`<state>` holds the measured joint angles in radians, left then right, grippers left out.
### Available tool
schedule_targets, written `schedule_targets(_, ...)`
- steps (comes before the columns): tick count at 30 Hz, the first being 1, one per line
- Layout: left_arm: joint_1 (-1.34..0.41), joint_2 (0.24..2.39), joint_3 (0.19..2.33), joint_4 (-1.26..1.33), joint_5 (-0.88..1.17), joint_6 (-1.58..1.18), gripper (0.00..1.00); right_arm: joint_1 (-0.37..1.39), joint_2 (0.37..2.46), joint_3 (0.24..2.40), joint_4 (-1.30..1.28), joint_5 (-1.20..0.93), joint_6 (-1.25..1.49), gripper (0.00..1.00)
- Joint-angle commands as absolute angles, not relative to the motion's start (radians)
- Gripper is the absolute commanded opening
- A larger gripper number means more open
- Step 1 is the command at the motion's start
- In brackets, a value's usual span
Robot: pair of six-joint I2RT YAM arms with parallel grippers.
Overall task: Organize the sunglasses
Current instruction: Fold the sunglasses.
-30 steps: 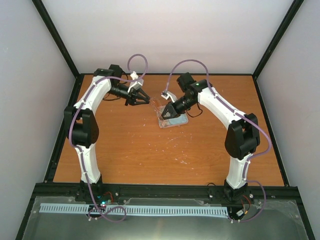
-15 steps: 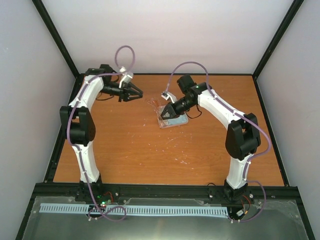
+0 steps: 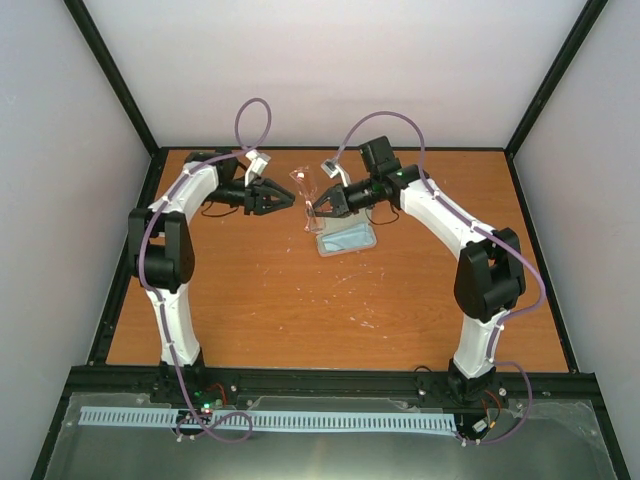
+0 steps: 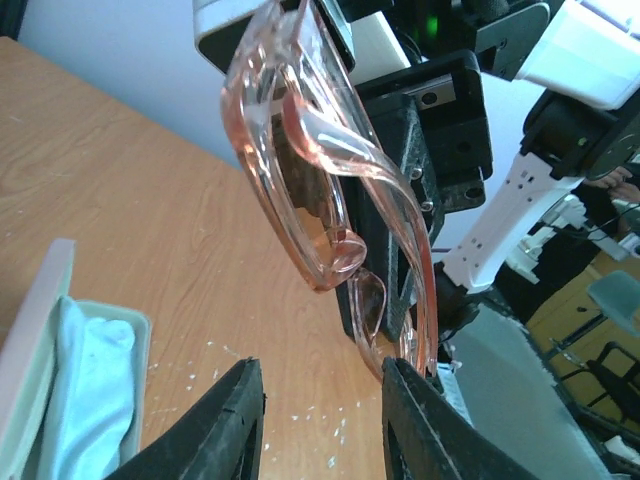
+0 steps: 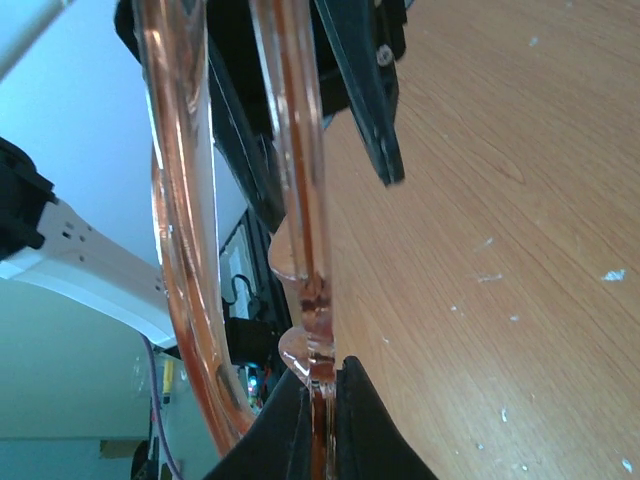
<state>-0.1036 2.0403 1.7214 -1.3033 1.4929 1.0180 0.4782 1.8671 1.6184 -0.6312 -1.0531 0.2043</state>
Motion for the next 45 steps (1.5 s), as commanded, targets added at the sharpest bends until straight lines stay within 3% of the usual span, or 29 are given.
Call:
schedule_targets(1,-0.107,2.038,1.752,-1.314,1.622,0.993,0.35,0.481,1.851,1.612,-0.522,-1.103,0.278,0.03)
schedule_targets(27,-0.131,2.127,1.924,-1.315,1.735,0.926,0.24,0.517,1.907,1.647,-0.575,-1.053,0.252,0.03)
schedule_targets(39,-0.140,2.138,1.936,-1.315,1.741,0.921,0.01,0.525,1.931,1.674,-0.577,-1.054,0.251,0.03)
schedule_targets(45,-0.141,2.140,1.940,-1.315,1.750,0.918,0.01,0.526,1.944,1.686,-0.580,-1.045,0.256,0.08)
